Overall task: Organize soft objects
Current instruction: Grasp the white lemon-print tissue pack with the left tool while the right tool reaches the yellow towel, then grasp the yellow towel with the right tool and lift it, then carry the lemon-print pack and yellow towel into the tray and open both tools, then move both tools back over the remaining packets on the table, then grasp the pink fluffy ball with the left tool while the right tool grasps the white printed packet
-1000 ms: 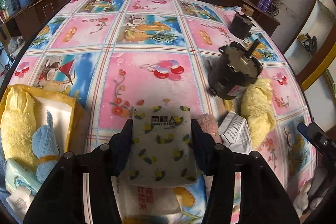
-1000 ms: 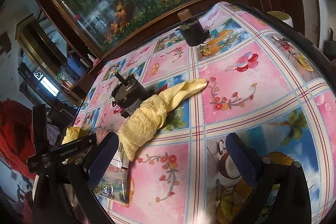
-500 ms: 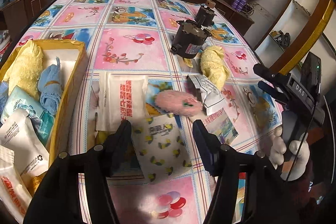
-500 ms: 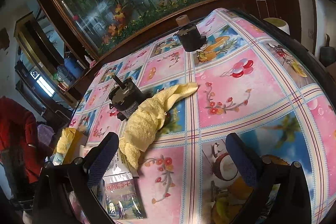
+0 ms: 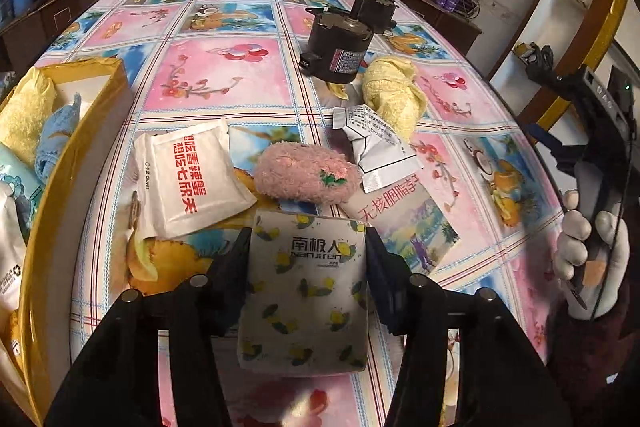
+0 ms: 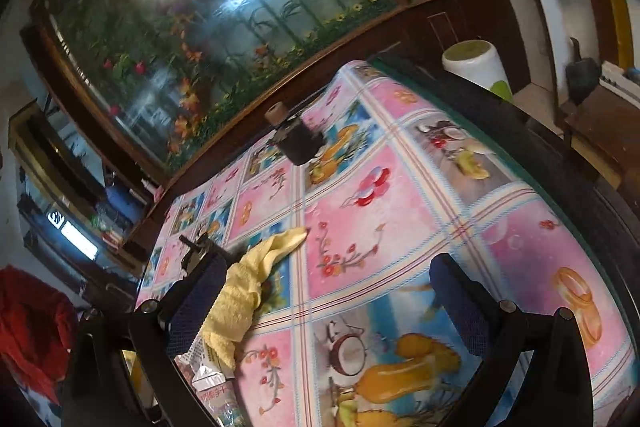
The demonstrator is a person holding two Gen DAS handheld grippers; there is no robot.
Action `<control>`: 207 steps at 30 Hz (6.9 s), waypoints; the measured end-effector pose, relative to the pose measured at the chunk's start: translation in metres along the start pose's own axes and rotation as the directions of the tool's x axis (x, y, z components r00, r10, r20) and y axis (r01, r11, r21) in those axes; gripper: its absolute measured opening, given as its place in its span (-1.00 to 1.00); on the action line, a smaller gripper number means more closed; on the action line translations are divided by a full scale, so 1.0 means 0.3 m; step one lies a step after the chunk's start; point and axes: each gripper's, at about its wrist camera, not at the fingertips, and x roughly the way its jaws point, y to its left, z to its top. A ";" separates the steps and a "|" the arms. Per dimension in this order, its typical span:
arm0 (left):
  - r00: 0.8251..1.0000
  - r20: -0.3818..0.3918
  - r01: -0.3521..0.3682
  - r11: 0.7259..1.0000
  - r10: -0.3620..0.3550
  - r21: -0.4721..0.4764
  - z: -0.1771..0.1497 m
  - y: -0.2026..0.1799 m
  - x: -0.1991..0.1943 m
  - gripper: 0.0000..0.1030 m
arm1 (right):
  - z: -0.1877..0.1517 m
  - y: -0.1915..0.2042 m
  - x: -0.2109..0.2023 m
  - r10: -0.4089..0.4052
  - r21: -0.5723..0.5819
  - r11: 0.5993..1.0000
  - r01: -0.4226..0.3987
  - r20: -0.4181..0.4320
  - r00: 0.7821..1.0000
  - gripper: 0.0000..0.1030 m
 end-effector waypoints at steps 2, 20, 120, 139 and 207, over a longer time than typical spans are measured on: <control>1.000 0.022 0.017 1.000 -0.017 -0.009 -0.011 0.002 -0.038 -0.01 | 0.002 -0.026 0.013 -0.001 0.019 1.000 0.002 -0.029 1.000 1.00; 0.997 0.053 0.052 0.996 -0.048 -0.079 -0.101 0.083 -0.180 0.03 | -0.169 0.457 0.363 -0.118 -0.318 0.948 0.014 -0.310 0.943 0.95; 0.701 0.332 -0.551 0.775 0.631 -0.310 -0.244 0.339 -0.637 0.69 | -0.596 0.924 -0.087 0.174 -0.599 0.730 -0.329 -0.303 0.937 0.72; 0.709 0.268 -0.627 0.757 0.652 -0.183 -0.216 0.214 -0.517 0.68 | -0.584 0.730 -0.093 0.144 -0.541 0.792 -0.284 -0.287 0.947 0.75; 1.000 0.000 -0.016 0.999 0.016 0.041 0.125 -0.060 0.096 -0.16 | -0.220 0.284 0.150 -0.033 -0.335 0.941 -0.049 -0.235 0.971 0.76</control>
